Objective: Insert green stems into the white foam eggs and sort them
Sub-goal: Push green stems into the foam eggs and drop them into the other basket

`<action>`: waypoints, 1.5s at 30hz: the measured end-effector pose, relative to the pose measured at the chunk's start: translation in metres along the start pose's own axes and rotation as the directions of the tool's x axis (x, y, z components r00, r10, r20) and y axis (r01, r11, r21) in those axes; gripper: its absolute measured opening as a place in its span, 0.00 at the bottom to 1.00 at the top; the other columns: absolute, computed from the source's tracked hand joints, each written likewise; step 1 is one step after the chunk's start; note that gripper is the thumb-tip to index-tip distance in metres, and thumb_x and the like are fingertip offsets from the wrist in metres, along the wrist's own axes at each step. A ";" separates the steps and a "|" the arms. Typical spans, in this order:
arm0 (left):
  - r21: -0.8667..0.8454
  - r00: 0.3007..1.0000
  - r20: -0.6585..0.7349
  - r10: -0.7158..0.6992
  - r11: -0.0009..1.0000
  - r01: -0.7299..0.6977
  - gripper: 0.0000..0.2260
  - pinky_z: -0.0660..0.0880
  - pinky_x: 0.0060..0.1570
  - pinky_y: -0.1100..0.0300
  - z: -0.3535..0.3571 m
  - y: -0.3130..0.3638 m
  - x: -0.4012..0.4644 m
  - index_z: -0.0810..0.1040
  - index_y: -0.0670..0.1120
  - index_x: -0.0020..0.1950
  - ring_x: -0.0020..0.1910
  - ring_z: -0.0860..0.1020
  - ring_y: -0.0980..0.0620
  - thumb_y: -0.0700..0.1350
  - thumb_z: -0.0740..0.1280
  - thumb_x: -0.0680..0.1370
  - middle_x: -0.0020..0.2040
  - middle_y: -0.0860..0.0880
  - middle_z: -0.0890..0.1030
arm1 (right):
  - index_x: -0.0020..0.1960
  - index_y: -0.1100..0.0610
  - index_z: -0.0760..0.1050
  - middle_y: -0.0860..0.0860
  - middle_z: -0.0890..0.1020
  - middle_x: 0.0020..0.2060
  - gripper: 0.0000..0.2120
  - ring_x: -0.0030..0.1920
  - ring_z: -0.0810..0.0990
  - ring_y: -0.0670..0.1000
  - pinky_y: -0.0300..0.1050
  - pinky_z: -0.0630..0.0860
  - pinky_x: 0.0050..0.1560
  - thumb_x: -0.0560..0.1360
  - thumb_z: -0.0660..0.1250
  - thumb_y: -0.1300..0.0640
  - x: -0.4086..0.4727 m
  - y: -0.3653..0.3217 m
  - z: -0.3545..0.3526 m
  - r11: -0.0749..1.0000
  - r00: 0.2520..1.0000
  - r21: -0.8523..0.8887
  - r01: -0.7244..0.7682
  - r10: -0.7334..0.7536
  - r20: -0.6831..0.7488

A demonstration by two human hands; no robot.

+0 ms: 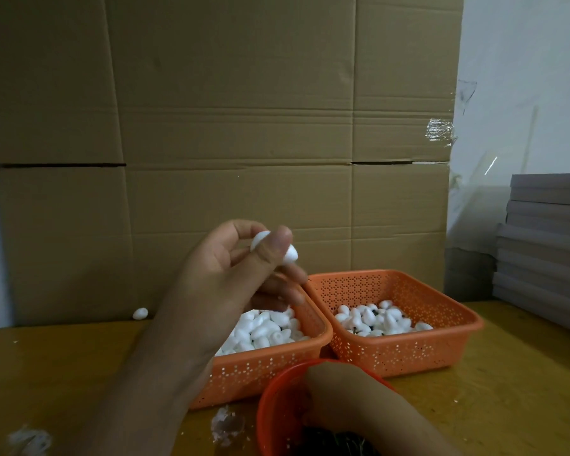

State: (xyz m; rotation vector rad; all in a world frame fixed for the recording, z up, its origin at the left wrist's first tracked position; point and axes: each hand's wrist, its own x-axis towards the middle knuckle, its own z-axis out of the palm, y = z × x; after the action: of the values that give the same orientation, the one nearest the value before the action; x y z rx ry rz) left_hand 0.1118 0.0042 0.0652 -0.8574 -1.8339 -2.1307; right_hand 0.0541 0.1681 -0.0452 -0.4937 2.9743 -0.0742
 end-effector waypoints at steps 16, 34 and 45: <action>-0.424 0.991 0.117 -0.060 0.900 0.104 0.11 0.80 0.41 0.63 -0.010 -0.004 0.009 0.85 0.47 0.39 0.51 0.84 0.44 0.32 0.69 0.66 0.54 0.42 0.84 | 0.65 0.57 0.73 0.55 0.77 0.62 0.18 0.62 0.76 0.56 0.52 0.74 0.62 0.77 0.67 0.55 -0.001 0.000 0.000 1.000 1.000 -0.003 0.011 -0.011 -0.010; -0.418 0.987 0.161 -0.025 0.904 0.092 0.21 0.79 0.50 0.63 -0.012 -0.006 0.010 0.84 0.46 0.56 0.56 0.82 0.53 0.33 0.69 0.66 0.58 0.46 0.83 | 0.66 0.57 0.73 0.55 0.77 0.63 0.19 0.63 0.75 0.56 0.53 0.73 0.63 0.76 0.67 0.55 0.002 0.002 0.005 1.000 0.999 -0.011 0.014 -0.014 -0.032; -0.070 0.991 -0.109 -0.077 0.995 0.070 0.09 0.69 0.23 0.68 -0.004 -0.004 0.003 0.78 0.47 0.46 0.23 0.69 0.57 0.47 0.69 0.68 0.33 0.47 0.75 | 0.66 0.58 0.73 0.55 0.77 0.63 0.19 0.63 0.75 0.56 0.53 0.73 0.63 0.76 0.67 0.54 0.004 0.002 0.005 1.000 1.000 -0.011 0.000 0.000 -0.004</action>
State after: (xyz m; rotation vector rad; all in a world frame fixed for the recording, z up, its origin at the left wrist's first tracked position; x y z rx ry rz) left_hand 0.1059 0.0021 0.0636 -0.6789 -1.7754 -2.2460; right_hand 0.0503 0.1683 -0.0508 -0.4949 2.9807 -0.0598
